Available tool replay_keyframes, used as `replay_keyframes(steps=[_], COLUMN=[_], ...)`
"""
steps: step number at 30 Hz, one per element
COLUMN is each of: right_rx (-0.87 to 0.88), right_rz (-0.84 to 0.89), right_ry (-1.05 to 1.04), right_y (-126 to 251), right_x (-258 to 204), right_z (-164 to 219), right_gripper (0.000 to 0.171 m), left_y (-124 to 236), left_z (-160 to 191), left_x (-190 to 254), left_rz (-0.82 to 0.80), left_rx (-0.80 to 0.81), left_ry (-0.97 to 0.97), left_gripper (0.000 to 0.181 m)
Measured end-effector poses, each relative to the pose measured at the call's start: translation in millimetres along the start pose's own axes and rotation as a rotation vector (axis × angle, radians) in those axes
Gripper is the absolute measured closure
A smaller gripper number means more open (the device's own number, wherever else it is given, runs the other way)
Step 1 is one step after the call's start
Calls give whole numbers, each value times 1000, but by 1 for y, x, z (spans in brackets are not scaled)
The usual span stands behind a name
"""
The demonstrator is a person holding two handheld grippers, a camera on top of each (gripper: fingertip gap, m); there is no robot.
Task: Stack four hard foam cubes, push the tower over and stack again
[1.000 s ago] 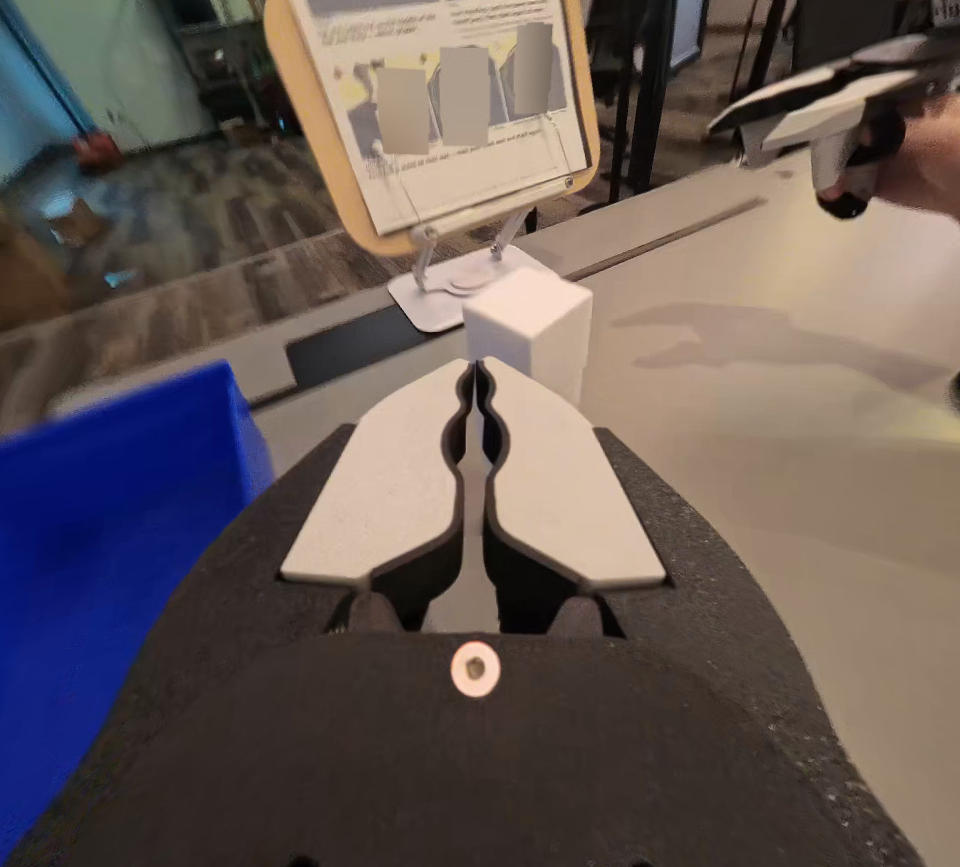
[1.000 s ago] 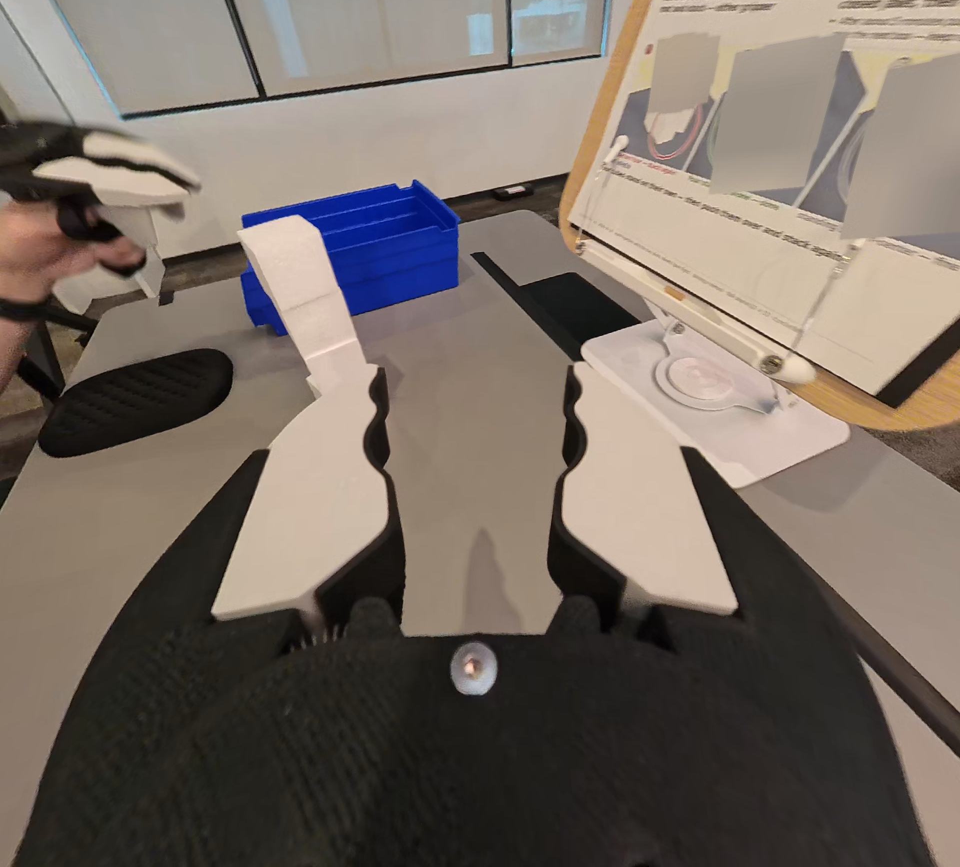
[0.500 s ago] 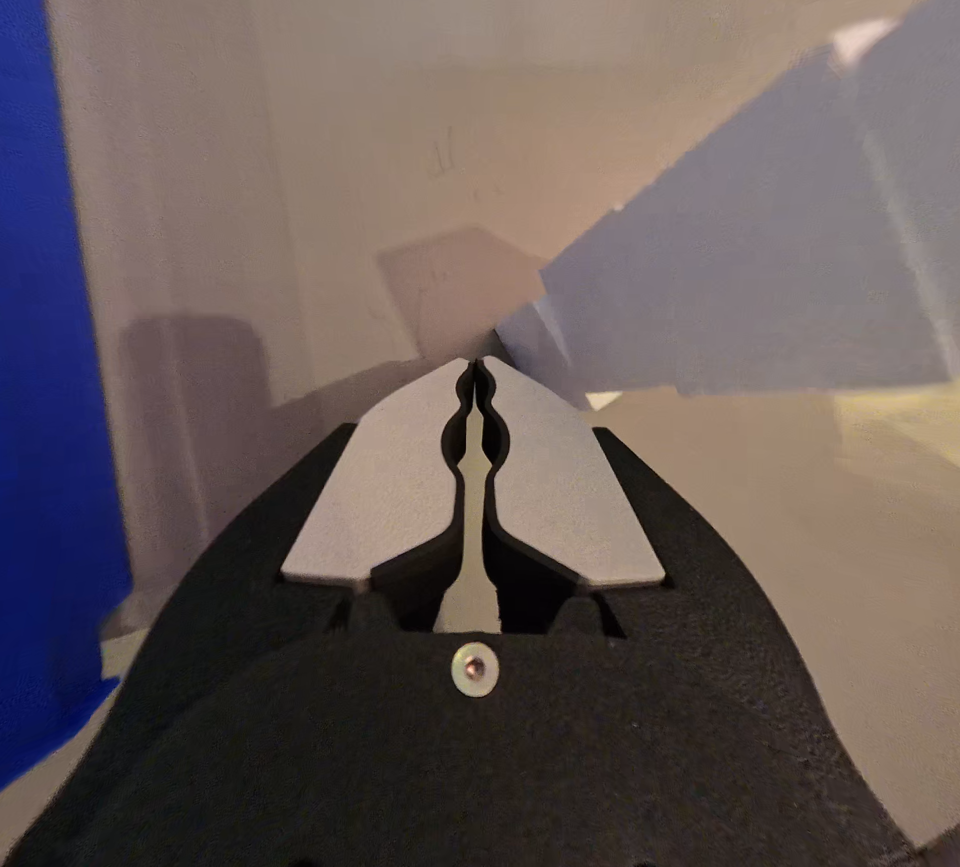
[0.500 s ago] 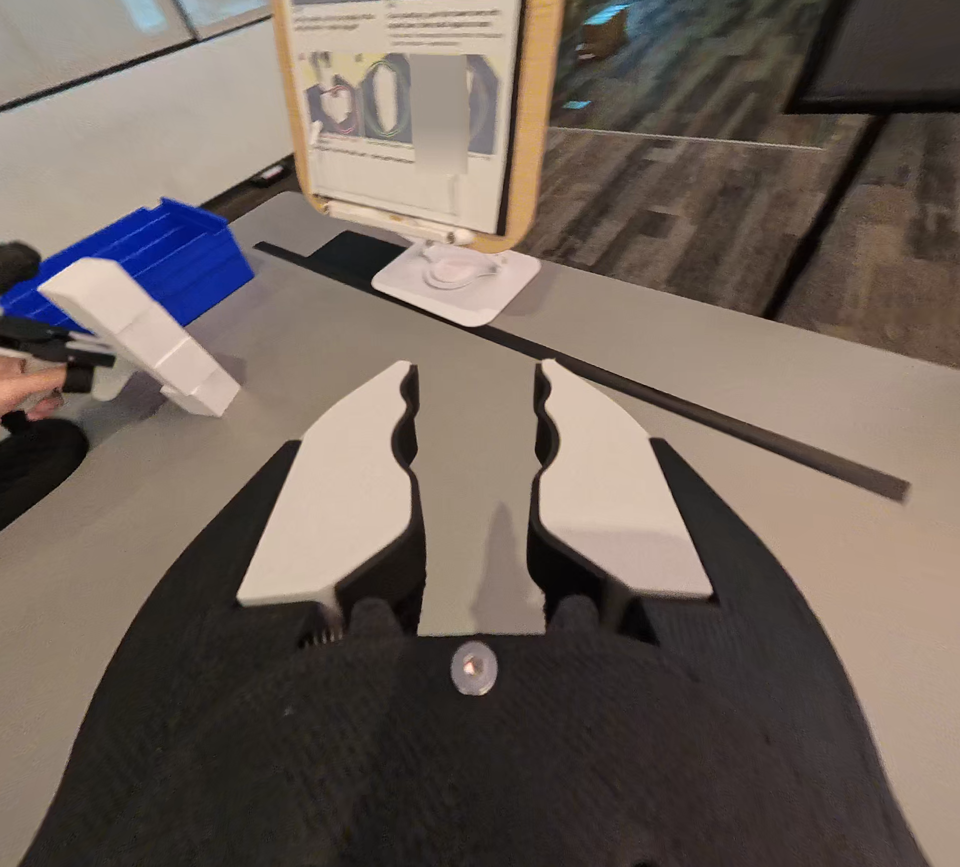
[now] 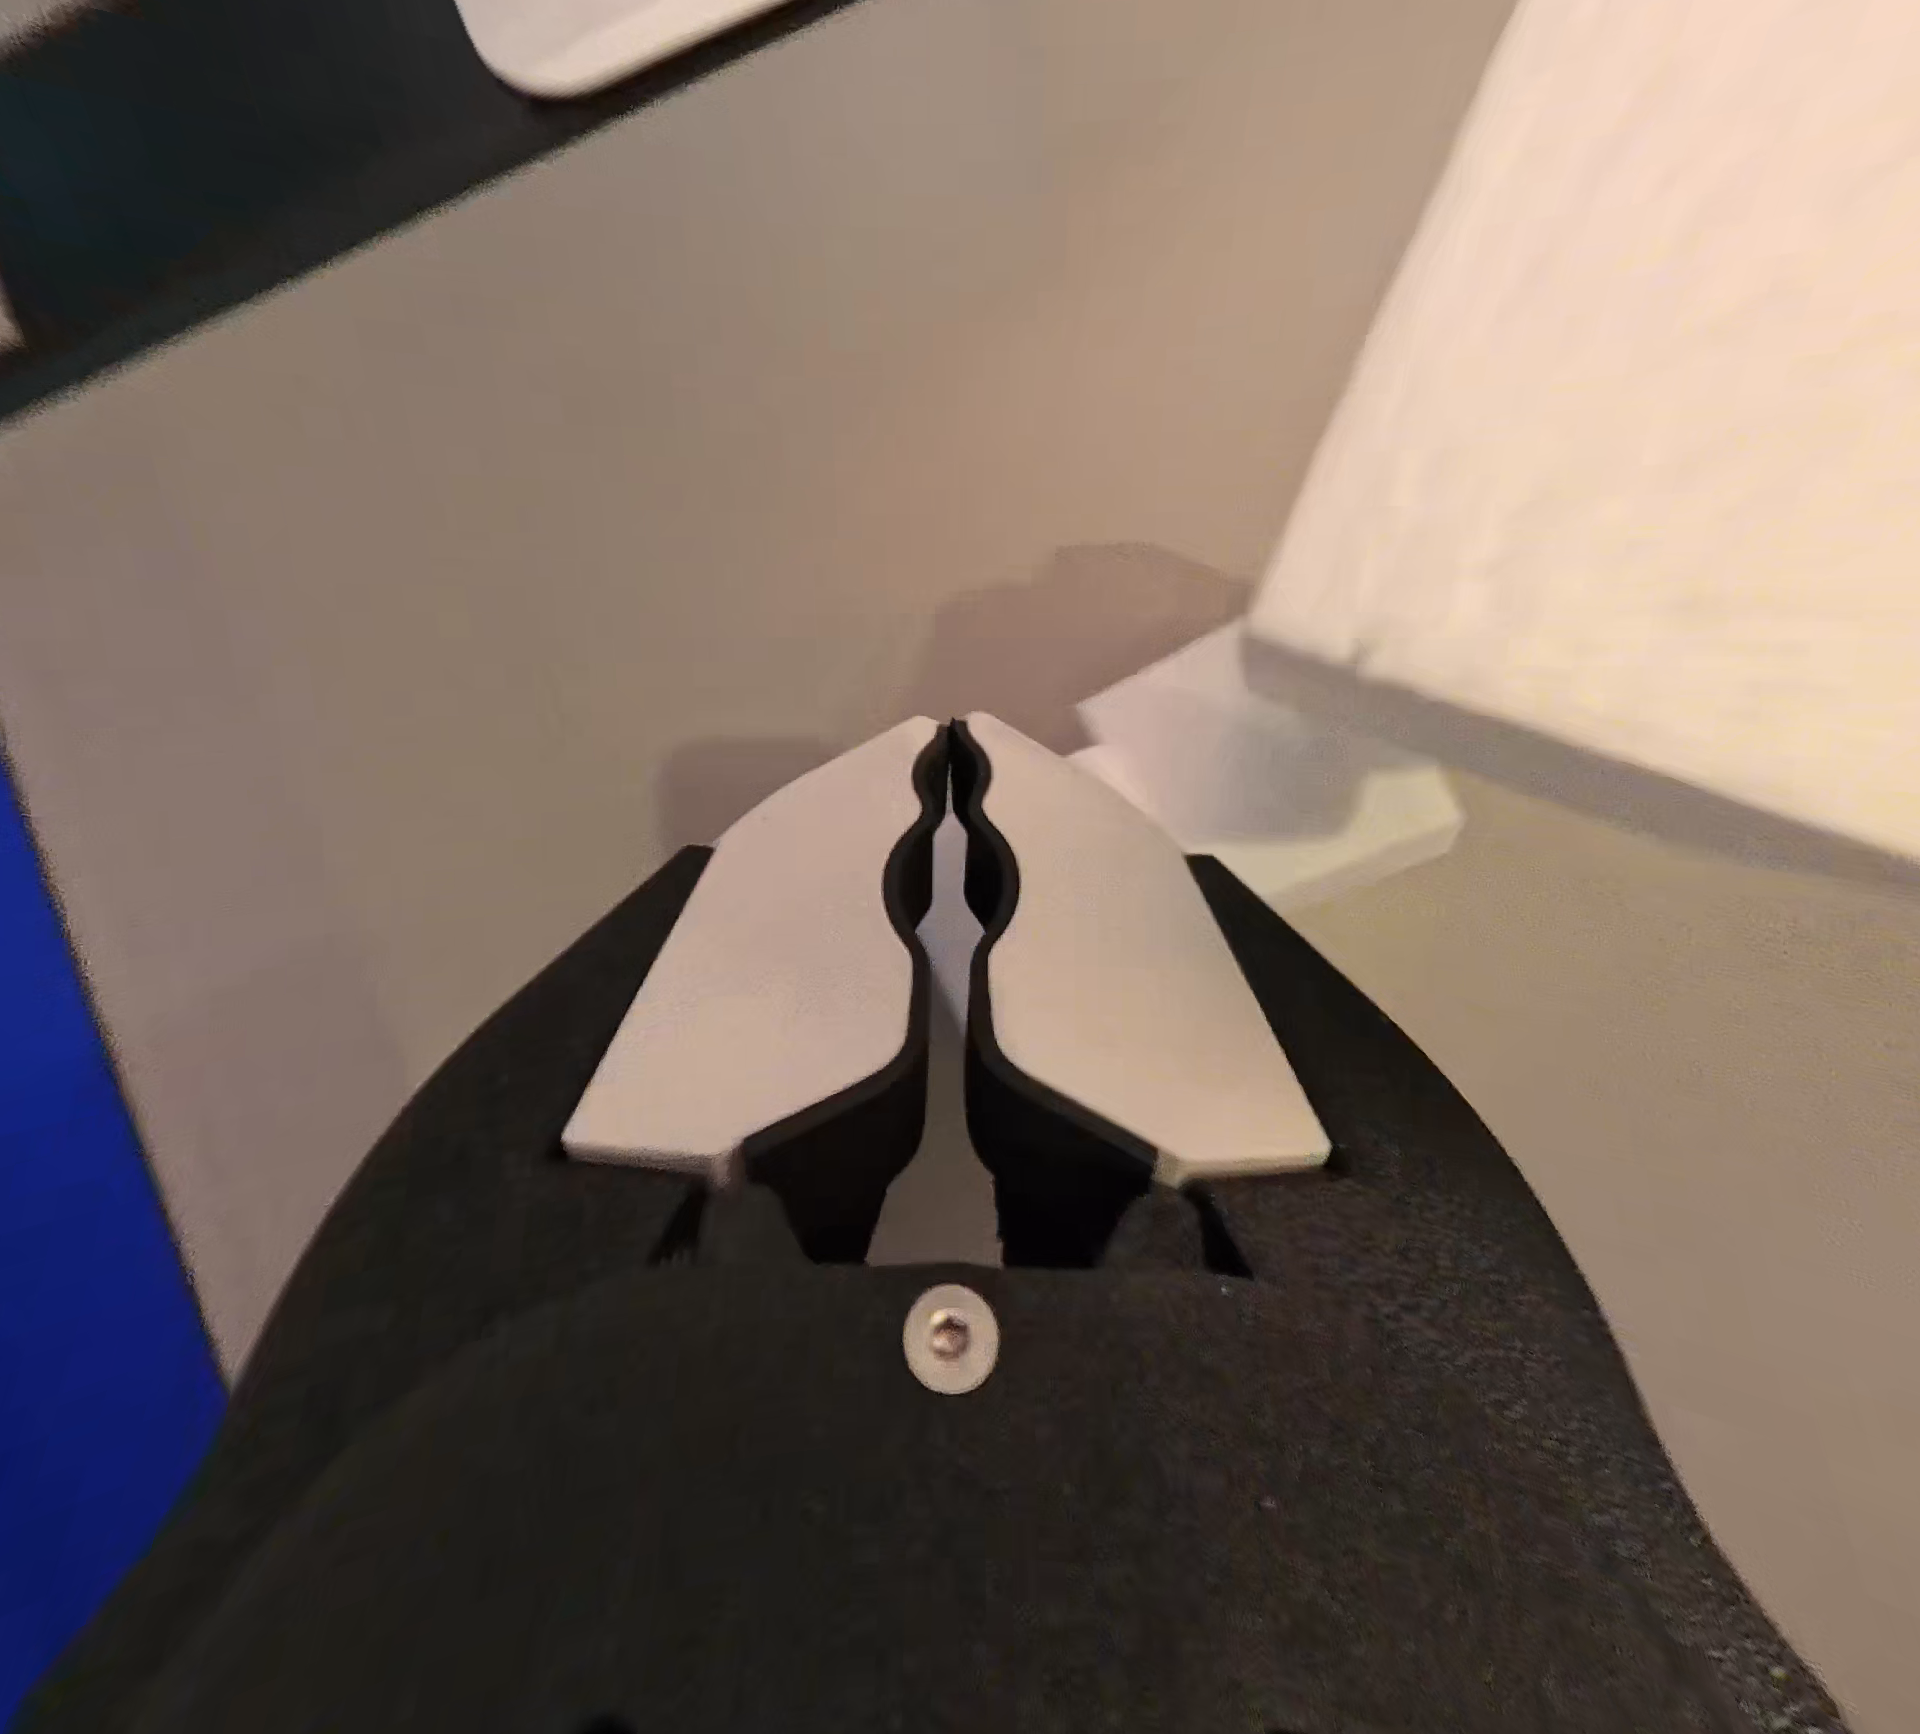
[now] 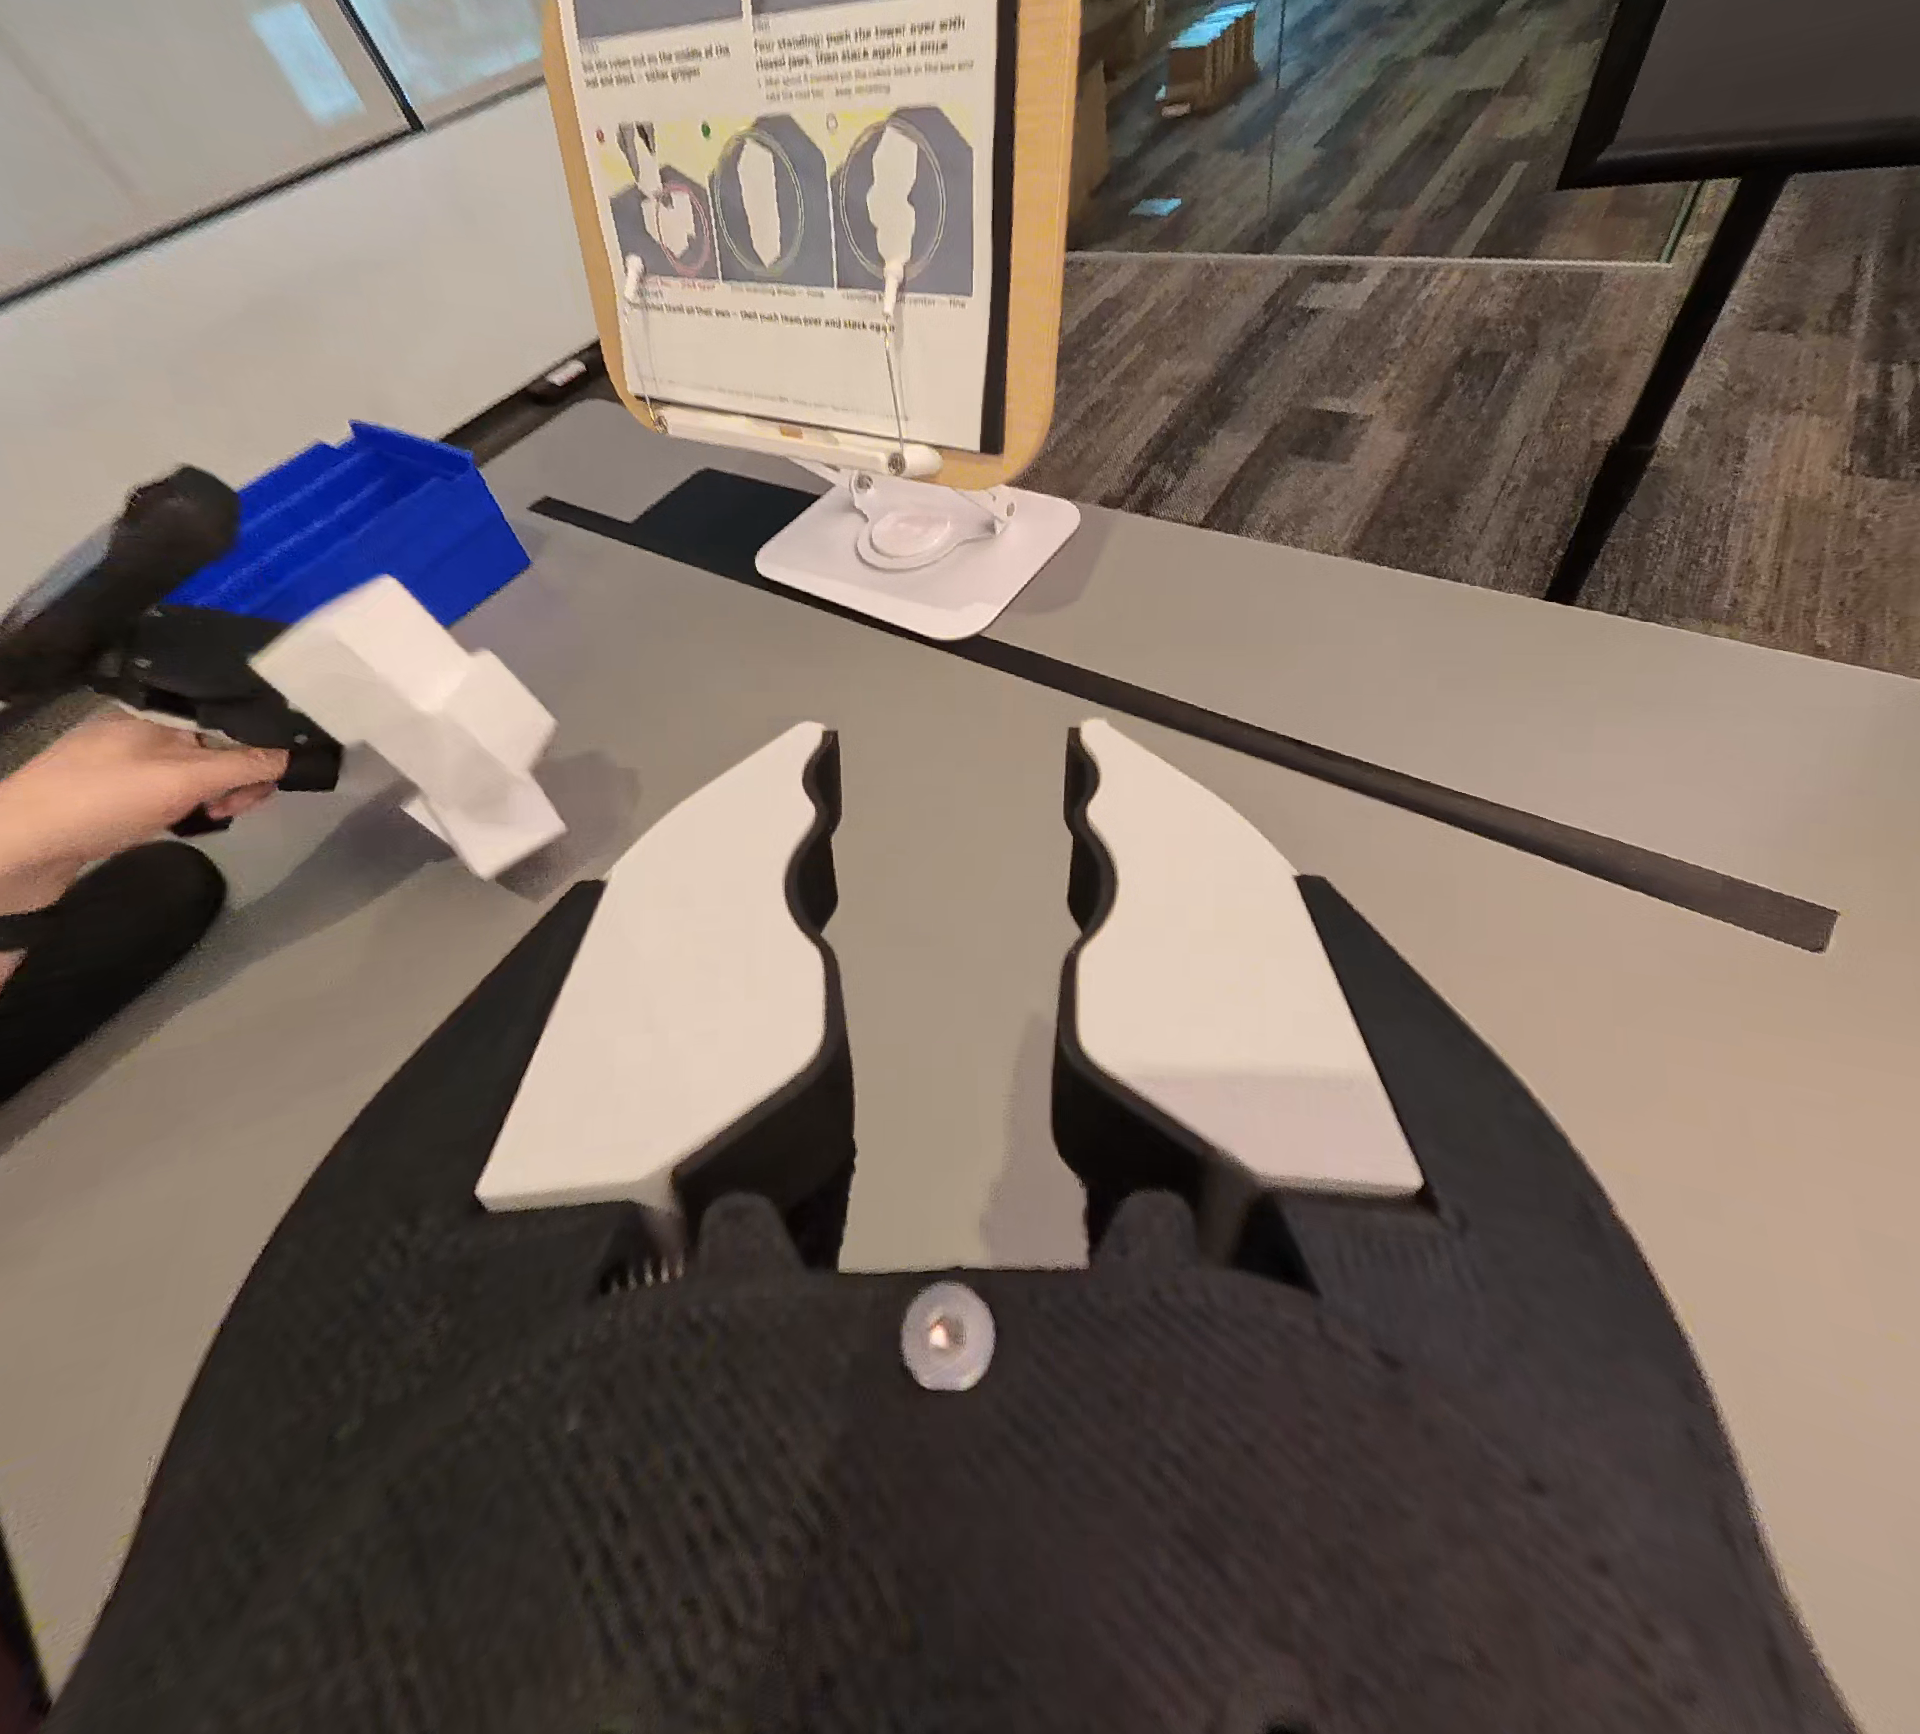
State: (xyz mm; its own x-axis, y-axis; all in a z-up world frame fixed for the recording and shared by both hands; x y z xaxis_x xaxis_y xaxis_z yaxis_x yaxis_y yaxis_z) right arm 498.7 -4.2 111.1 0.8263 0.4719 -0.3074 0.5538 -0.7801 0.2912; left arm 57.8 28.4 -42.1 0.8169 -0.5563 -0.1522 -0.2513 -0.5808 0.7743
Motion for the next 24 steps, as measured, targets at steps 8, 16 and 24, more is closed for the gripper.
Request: replay_keyframes(steps=[8, 16, 24], right_rx=[-125, -177, -79], right_rz=[-5, 43, 54], right_ry=[79, 70, 121], right_y=[-34, -31, 0], right_x=[-8, 11, -3], right_z=[12, 23, 13], right_gripper=[125, 119, 116], left_y=[19, 16, -11], left_z=[-12, 28, 49], left_x=[-3, -7, 23], left_rz=[7, 112, 280], left_rx=[173, 408, 398], left_ry=[23, -155, -437], left_gripper=[176, 89, 82])
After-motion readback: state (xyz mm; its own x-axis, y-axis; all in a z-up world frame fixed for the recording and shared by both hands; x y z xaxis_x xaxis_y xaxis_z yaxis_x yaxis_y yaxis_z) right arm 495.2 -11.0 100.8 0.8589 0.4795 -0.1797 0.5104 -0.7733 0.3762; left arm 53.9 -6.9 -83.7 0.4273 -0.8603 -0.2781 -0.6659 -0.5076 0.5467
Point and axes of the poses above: each gripper's, where its closed fingertips meet, y back along the fingers, z out of its underside, x = y × z across the jaws, the point moved 6 cm from there along y, back along the fingers, and after that the axes turned 7 degrees about -y, right-handed, at the moved point
